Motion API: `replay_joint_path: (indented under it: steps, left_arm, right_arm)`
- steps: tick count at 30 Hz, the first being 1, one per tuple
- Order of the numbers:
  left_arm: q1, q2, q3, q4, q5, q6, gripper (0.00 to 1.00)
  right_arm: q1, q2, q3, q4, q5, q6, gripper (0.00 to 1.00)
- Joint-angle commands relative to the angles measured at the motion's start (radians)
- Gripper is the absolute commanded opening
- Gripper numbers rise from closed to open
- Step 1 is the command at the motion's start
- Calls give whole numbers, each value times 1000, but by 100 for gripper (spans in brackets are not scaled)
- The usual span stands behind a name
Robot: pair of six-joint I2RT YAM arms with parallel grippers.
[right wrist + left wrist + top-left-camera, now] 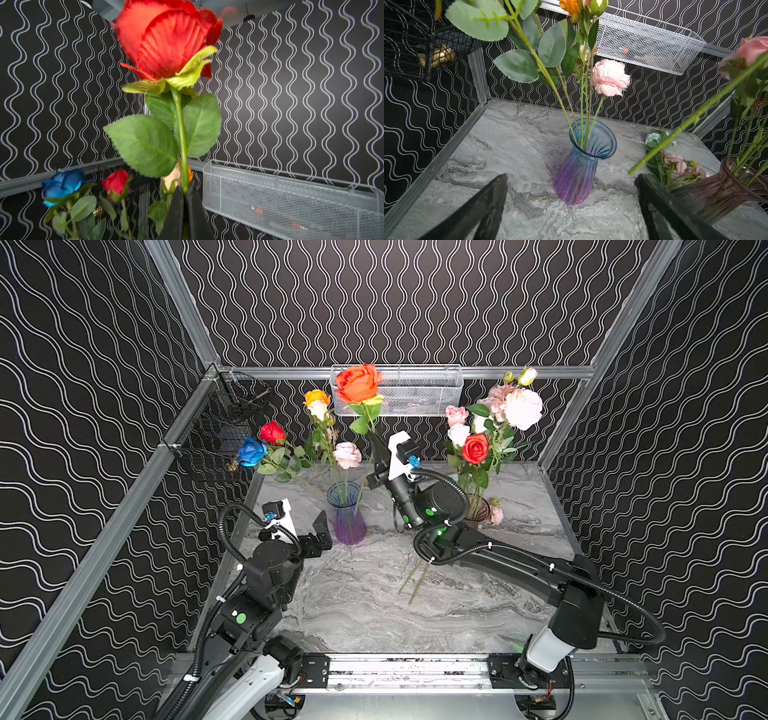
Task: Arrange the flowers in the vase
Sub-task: 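Close the right gripper on the red rose stem and lift it upright, then lower the red rose stem into the blue-purple vase with the right gripper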
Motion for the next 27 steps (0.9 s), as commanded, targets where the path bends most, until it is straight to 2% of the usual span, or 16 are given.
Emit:
replay_joint_path:
  steps: [1,4,7,12,17,21,24,27]
  left_arm:
    - [3,2,2,21,11,-29,98]
    - [3,0,0,25,13,-30,98]
    - [3,-1,-3,27,15,-31,98]
    - [4,-2,0,25,16,-31,98]
    - [4,-2,-1,27,13,-28,98]
    - [10,-1,0,26,6,-24,98]
    - [11,-3,0,26,12,-25,98]
    - [12,-1,2,26,21,-27,98]
  right_arm:
    - [-4,53,69,96,-28,-83,0]
    - [-12,113,130,104,-44,-108,0]
    - [-30,156,179,49,-48,-79,0]
    - [-61,242,191,-10,-69,-23,0]
    - [-64,241,133,-87,-97,15,1]
    - [-62,226,110,-239,-133,70,12]
    - [-48,232,128,-372,-122,69,26]
    - [-42,194,59,-367,-92,82,41]
